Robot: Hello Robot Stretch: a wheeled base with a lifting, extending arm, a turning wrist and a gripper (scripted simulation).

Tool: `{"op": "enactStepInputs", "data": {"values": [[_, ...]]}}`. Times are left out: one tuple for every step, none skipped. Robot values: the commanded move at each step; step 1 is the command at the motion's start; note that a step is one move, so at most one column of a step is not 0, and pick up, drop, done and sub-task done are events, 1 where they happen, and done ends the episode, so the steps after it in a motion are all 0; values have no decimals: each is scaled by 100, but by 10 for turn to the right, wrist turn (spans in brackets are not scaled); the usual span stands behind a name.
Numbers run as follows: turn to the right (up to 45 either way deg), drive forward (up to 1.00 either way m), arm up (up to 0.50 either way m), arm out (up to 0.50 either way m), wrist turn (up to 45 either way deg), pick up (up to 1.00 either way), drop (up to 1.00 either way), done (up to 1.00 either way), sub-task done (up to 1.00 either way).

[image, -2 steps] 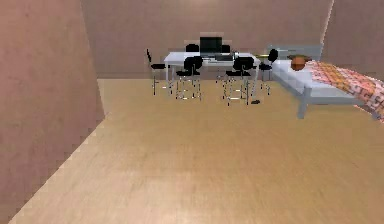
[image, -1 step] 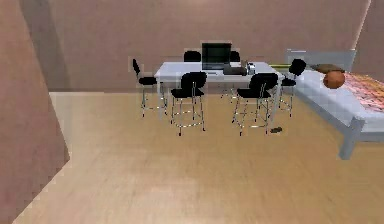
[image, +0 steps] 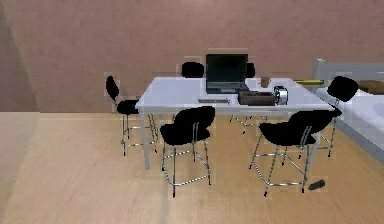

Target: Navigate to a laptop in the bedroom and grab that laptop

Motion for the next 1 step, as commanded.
{"op": "enactStepInputs", "data": {"values": [[-30, 0, 0, 0, 0, 0, 0, 0, 0]]}}
